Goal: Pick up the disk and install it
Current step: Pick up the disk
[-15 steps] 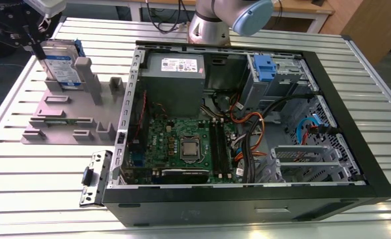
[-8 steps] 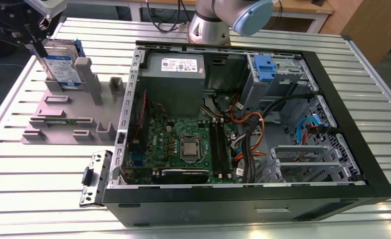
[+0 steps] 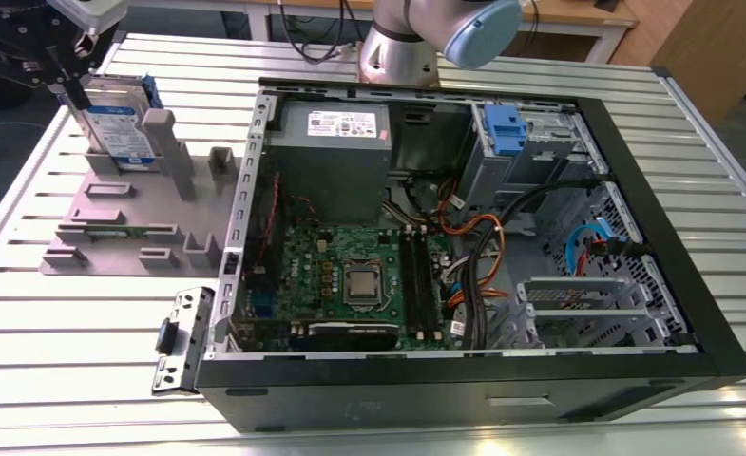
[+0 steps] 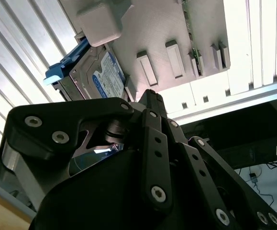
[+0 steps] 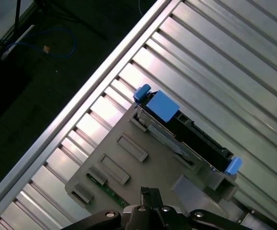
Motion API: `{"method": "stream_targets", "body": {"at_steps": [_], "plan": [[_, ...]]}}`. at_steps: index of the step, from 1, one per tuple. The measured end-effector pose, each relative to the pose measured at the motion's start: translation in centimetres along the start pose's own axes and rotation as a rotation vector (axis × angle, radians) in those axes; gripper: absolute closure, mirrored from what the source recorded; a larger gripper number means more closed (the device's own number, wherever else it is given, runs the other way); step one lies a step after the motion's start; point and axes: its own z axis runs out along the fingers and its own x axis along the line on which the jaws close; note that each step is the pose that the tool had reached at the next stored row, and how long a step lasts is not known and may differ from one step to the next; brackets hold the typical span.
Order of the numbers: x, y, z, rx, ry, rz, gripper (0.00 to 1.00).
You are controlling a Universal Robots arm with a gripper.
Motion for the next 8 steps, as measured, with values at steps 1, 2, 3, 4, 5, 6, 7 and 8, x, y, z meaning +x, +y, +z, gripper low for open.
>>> {"method": "stream_targets", "body": {"at_steps": [1,2,3,4,5,6,7,8], "plan": [[0.00,0.00,0.00,0.0000,0.0002,-0.002,0.90],[0.00,0.00,0.00,0.0000,0.0004,-0.004,0.90],[0.00,0.00,0.00,0.0000,0.0007,-0.006,0.90],[0.00,0.00,0.00,0.0000,0.0009,-0.008,0.90],[0.00,0.00,0.00,0.0000,0.0011,-0.010,0.90],[0.00,0.00,0.00,0.0002,0.0015,-0.012,0.90],[0.00,0.00,0.00,0.0007,0.0020,-0.013,0.90],[-0.01,0.00,0.00,0.0017,0.0029,-0.014,0.90]]}}
